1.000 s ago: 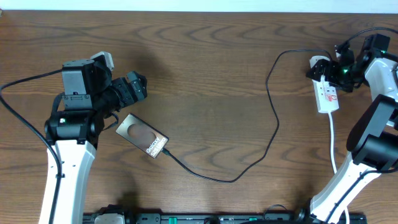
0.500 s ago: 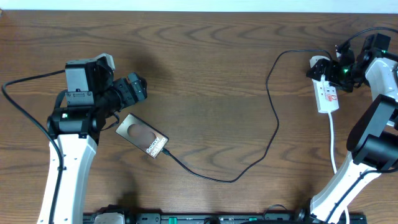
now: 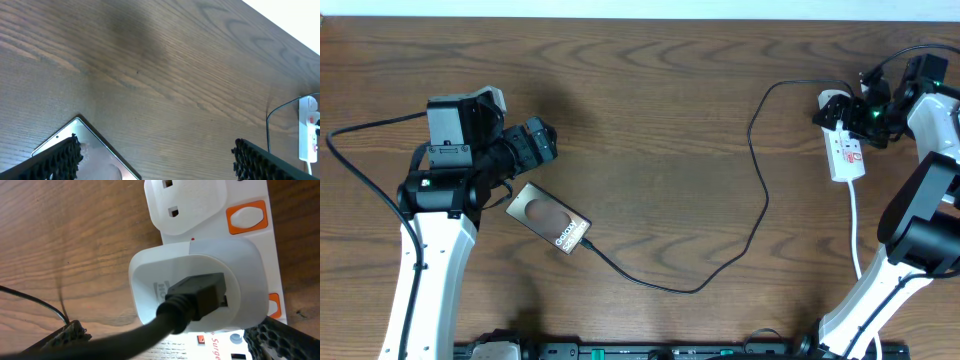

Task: Plug charger to phone and switch on socket

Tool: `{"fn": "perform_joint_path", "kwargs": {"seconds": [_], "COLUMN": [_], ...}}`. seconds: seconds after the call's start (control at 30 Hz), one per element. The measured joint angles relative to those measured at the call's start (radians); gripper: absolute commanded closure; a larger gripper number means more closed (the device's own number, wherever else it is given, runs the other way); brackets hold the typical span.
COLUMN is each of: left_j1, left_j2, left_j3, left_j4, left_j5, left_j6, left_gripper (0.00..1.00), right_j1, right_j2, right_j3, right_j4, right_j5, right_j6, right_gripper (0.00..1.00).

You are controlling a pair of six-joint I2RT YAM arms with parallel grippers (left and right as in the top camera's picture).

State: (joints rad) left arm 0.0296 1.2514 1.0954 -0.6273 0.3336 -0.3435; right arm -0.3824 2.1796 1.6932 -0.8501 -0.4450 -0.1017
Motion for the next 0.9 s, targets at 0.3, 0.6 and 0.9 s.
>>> {"fn": "perform_joint_path", "kwargs": {"seconds": [0.3,0.6,0.9], "left_j1": [0.0,0.0,0.0], "left_j2": [0.0,0.0,0.0], "left_j3": [0.0,0.0,0.0], "left_j4": [-0.004,-0.006,-0.013], "left_j5": [0.0,0.0,0.0], "left_j6": [-0.003,-0.005,-0.019], "left_gripper": [0.05,0.05,0.05], "right_j1": [-0.001,-0.003,-0.003], "right_j2": [-0.008,-0.01,-0.039], "right_j3": [-0.022,-0.028,-0.091], "right_j4": [0.026,0.031,0.101], "right_j5": [-0.002,-0.006,-0.007], "right_j6": [0.004,0.003,0.014], "right_gripper": [0.01,0.01,0.01]}}
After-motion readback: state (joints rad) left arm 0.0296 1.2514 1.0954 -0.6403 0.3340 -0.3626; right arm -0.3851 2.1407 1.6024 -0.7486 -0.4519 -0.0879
